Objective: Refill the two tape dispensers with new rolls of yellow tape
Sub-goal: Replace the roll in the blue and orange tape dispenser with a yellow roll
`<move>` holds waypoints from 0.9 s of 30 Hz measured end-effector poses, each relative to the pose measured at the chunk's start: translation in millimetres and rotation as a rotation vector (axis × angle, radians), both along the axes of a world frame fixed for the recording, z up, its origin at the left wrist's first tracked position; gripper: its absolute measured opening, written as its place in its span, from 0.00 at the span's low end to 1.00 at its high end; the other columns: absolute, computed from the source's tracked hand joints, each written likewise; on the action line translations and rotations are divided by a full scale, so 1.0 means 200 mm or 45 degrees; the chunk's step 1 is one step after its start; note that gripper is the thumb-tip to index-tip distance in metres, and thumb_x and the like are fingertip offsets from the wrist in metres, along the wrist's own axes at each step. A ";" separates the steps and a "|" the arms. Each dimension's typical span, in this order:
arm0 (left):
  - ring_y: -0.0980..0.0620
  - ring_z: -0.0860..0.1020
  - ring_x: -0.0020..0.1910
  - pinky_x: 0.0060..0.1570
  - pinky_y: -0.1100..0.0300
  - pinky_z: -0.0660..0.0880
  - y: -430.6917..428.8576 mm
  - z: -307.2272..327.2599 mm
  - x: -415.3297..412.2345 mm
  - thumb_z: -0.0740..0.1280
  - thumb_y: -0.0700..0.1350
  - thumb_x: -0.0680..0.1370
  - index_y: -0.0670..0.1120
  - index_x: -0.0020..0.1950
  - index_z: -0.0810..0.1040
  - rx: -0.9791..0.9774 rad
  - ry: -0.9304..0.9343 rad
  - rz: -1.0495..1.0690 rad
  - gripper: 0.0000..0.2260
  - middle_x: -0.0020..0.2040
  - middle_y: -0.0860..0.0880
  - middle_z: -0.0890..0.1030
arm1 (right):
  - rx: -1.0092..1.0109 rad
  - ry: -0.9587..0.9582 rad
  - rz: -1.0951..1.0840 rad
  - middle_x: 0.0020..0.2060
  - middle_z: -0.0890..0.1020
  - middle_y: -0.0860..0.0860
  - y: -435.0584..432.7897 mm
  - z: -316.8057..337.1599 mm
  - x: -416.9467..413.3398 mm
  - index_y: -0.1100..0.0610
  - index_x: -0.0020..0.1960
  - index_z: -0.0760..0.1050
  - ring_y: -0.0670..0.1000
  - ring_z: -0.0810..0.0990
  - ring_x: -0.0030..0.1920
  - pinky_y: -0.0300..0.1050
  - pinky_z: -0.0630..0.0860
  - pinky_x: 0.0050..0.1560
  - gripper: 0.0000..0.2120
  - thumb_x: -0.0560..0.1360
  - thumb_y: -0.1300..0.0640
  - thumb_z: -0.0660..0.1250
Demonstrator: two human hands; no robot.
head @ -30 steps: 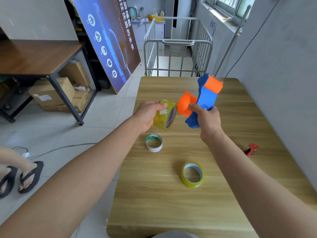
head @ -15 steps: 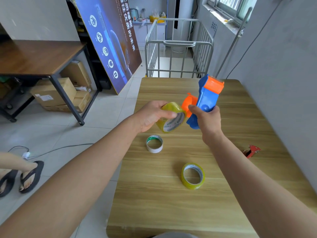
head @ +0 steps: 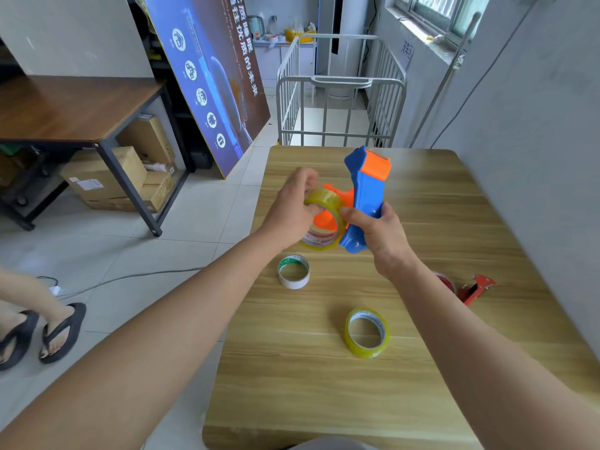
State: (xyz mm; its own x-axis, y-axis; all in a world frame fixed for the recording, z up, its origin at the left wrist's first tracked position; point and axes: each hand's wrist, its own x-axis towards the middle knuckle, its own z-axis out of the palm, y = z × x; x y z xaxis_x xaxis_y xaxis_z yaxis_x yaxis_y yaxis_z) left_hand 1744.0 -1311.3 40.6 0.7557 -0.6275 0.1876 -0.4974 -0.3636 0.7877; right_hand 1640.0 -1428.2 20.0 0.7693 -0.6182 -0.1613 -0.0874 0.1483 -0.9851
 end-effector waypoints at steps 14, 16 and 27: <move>0.44 0.77 0.57 0.57 0.46 0.75 0.06 0.01 0.02 0.63 0.41 0.75 0.48 0.65 0.71 -0.240 0.919 -0.032 0.18 0.59 0.43 0.77 | 0.001 -0.177 0.022 0.43 0.82 0.45 0.00 -0.02 -0.01 0.52 0.53 0.71 0.43 0.83 0.40 0.40 0.79 0.42 0.17 0.70 0.66 0.72; 0.45 0.77 0.58 0.59 0.45 0.74 0.05 0.00 0.01 0.66 0.48 0.75 0.48 0.65 0.71 -0.247 0.928 -0.068 0.19 0.59 0.44 0.77 | -0.010 -0.170 0.004 0.46 0.82 0.48 0.00 -0.02 -0.01 0.53 0.55 0.71 0.45 0.83 0.43 0.42 0.80 0.45 0.19 0.70 0.66 0.73; 0.52 0.75 0.59 0.53 0.61 0.74 0.02 -0.03 0.00 0.77 0.50 0.58 0.52 0.65 0.65 -0.181 0.526 -0.084 0.38 0.62 0.51 0.72 | 0.165 -0.321 -0.055 0.39 0.80 0.48 -0.03 -0.02 0.00 0.56 0.52 0.72 0.49 0.79 0.39 0.46 0.76 0.42 0.16 0.66 0.59 0.72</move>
